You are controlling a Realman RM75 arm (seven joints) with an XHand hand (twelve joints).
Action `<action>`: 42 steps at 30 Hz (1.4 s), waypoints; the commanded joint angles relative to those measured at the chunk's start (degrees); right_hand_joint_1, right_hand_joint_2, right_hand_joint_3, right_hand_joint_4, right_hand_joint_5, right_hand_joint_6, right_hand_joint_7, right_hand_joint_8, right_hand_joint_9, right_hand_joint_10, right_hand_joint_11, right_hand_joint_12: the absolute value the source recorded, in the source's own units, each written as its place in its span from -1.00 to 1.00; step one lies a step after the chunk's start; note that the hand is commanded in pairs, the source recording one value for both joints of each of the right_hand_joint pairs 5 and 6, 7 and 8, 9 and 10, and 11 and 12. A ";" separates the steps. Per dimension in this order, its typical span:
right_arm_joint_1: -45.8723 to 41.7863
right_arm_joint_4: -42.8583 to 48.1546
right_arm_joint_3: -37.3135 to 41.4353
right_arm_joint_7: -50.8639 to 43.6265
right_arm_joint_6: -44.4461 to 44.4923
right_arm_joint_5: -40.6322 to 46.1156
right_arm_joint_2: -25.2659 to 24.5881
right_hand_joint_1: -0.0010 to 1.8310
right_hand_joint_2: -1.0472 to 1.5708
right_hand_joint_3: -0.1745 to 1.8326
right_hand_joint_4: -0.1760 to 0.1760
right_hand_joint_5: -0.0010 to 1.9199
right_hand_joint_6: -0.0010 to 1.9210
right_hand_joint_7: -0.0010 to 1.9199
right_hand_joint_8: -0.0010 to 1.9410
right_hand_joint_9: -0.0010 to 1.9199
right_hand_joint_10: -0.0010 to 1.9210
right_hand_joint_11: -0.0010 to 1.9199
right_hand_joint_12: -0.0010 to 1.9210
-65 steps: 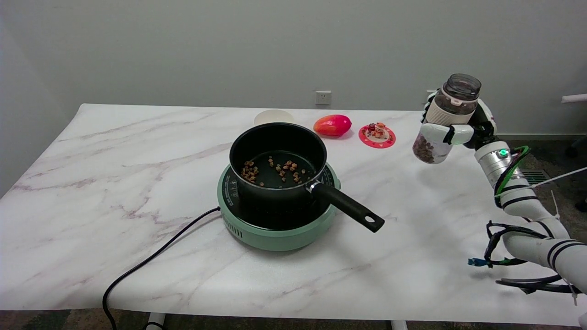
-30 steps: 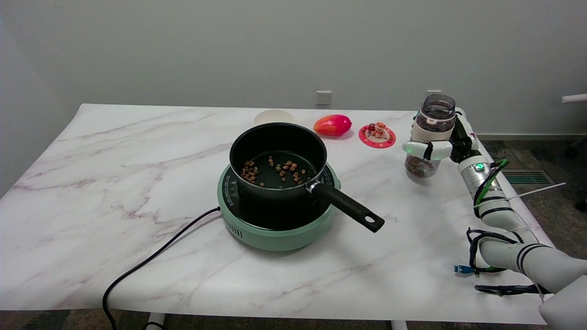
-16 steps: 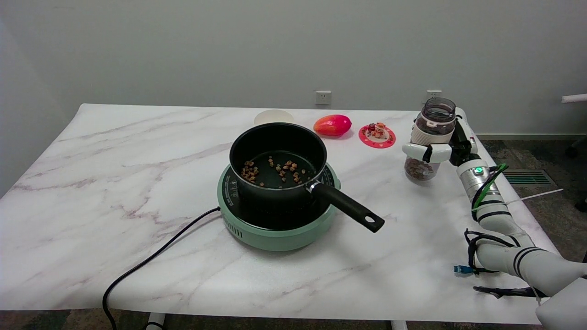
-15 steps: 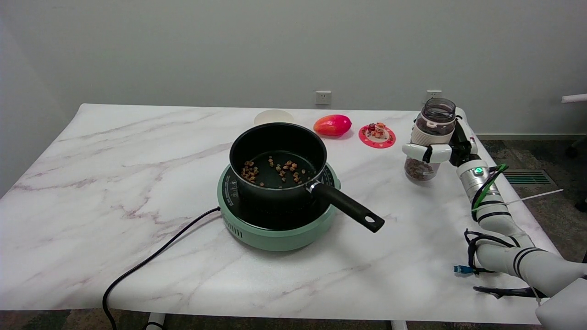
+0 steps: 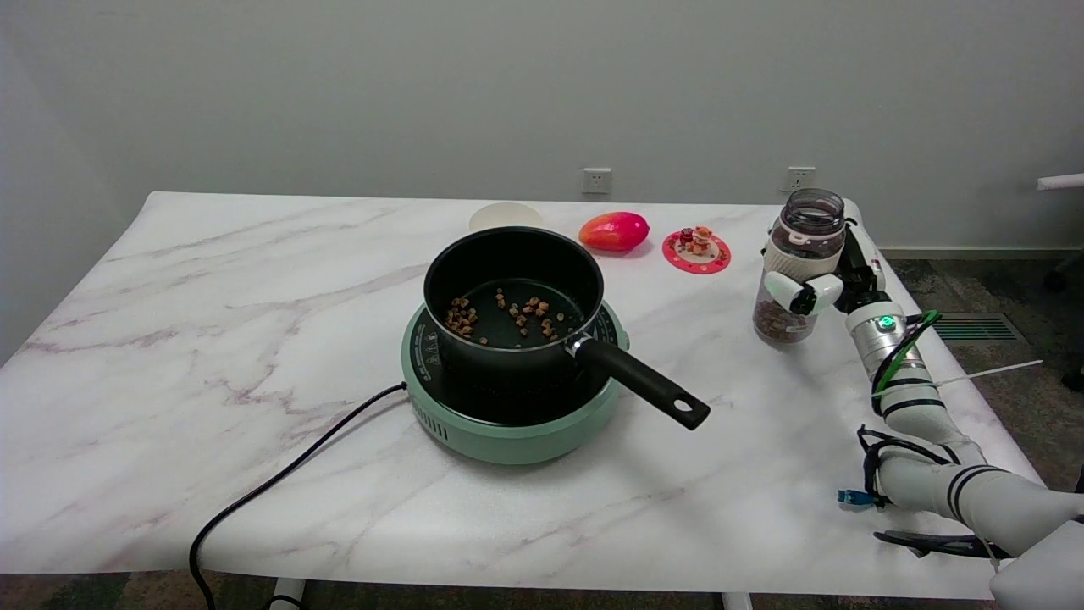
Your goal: Place the bottle onto the table.
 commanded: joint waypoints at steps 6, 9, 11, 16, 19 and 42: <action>-1.75 0.60 -0.07 -0.26 0.98 2.25 -0.21 0.46 -0.52 0.69 0.00 0.03 0.03 0.49 0.47 0.14 0.14 -0.25 -0.25; -1.88 0.60 -0.02 -0.05 0.98 2.25 -0.21 0.46 -0.53 0.69 0.00 0.01 0.00 0.46 0.44 0.13 0.13 -0.27 -0.27; -2.09 0.54 0.01 0.03 0.98 2.25 -0.21 0.45 -0.54 0.69 0.00 -0.03 -0.03 0.42 0.41 0.11 0.11 -0.29 -0.29; -2.83 0.54 0.01 0.30 0.98 3.51 -0.21 0.43 -0.62 0.63 0.00 -0.26 -0.26 0.29 0.27 0.01 0.01 -0.40 -0.40; -3.08 0.55 0.01 0.35 0.90 3.90 -0.21 0.43 -0.64 0.58 0.00 -0.32 -0.32 0.26 0.25 -0.01 -0.01 -0.42 -0.42; -4.23 -0.04 0.88 0.94 0.37 5.13 0.00 0.40 -0.88 0.34 0.00 -0.61 -0.61 -0.32 -0.33 -0.43 -0.43 -0.45 -0.45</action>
